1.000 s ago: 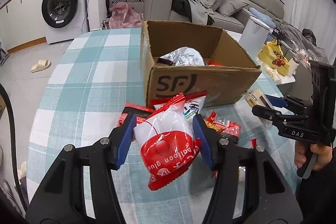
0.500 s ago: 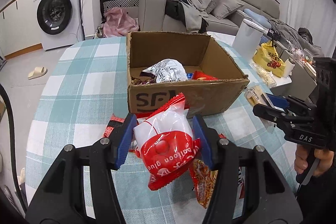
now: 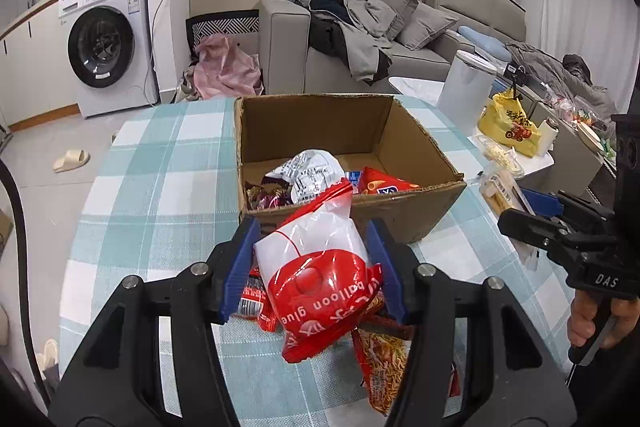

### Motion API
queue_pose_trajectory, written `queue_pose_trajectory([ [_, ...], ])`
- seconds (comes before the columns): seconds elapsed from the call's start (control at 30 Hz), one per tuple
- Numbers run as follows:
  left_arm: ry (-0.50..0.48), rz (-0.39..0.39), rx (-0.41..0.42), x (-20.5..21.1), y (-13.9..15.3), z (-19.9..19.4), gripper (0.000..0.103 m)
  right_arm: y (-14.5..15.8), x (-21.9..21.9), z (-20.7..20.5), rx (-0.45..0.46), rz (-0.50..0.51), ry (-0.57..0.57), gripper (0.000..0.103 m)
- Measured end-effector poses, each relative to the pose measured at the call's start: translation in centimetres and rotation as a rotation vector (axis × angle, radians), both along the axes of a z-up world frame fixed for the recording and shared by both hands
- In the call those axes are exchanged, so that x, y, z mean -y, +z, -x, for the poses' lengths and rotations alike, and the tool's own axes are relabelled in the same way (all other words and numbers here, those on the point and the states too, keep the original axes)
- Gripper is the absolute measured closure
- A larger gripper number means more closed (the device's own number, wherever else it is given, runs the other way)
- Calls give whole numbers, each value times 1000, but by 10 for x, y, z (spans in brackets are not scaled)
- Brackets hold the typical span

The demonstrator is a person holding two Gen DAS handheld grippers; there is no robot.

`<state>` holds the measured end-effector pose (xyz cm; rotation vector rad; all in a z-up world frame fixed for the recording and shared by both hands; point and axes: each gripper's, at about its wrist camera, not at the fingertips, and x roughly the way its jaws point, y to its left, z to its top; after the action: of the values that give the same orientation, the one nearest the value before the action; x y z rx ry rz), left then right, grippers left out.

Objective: Organize snacks
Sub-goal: 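Carry the cracker pack and balloon bag up over the cardboard box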

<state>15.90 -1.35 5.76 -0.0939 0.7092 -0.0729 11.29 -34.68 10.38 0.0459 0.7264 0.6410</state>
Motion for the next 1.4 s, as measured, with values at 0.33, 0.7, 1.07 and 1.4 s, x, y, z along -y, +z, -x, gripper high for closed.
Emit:
queue_pose_trajectory([
  [0.33,-15,-13,42,7,17,-12,50,15,-13,-3,34,-21,10,45],
  [0.7,-13,-34,61,1,20,-30,50,25,-35,-18,39,-39,8,45],
  [1.07,0,-61,67,3,14,-57,50,17,-51,-50,5,-78,-3,45],
  [1.4,17,-64,52,3,0,-82,50,3,-60,-74,-36,-71,-13,45],
])
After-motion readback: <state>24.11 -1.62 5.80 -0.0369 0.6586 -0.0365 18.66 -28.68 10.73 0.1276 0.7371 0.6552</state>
